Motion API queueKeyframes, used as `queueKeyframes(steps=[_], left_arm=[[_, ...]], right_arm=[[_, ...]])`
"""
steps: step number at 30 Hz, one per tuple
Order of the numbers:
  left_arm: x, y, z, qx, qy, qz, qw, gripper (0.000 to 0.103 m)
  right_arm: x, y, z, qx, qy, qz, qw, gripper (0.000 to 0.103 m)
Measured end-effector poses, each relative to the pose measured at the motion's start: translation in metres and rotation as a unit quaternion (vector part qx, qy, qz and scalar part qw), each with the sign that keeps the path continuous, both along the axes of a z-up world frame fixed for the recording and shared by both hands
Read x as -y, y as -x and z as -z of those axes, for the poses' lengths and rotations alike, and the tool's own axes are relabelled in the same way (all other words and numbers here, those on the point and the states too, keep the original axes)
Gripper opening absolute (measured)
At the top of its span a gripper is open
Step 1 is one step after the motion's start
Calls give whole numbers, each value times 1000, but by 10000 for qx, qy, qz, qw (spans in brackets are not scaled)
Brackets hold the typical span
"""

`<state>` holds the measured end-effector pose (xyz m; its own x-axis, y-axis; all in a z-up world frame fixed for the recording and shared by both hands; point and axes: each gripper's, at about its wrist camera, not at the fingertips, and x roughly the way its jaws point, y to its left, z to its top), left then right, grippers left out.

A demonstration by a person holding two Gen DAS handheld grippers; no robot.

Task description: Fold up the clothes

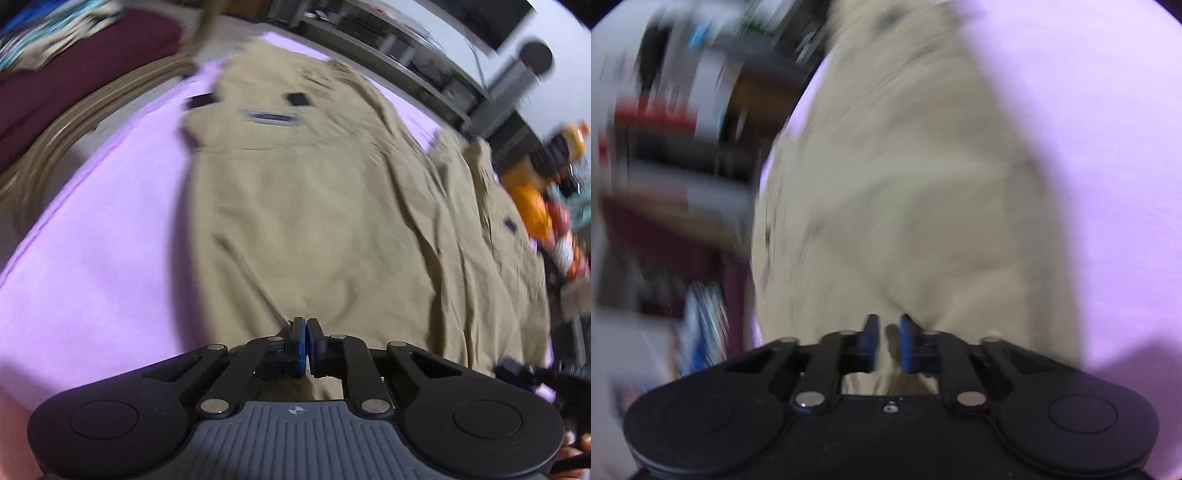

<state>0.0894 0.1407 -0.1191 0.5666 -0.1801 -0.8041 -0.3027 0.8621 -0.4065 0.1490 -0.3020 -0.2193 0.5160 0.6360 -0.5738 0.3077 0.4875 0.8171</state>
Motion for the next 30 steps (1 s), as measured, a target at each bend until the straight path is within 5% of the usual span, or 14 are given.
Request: queueKeyframes(steps=[4,7,11,15,24,28,30], left_arm=[[-18,7,-14,-128,231,-371,9990,7],[-19,10,-48,264,15,-264,9993,8],[-13,6,-100,1060,-61,-62,9943,17],[5,-13,-121,1374,-217,212,9900,23],[40,-78,-58,842,-47,768,9935,22],[28,-89,-16,501,-91,699,9963,21],[14,-91,-14,486,-355,338,9976,9]], right_arm=[[56,19,-12,-195,159,1159,9929,3],[59,19,-55,119,445,1044,9935,17],[41,6,-128,919,534,671,9921,17],[11,-19,-185,1772,538,345,9821,21],[-82,-89,-105,1504,-262,-789,9851,26],[-95,-102,-43,647,-658,-1735,9805,26],[-86,-104,-20,339,-518,-1772,9822,26]])
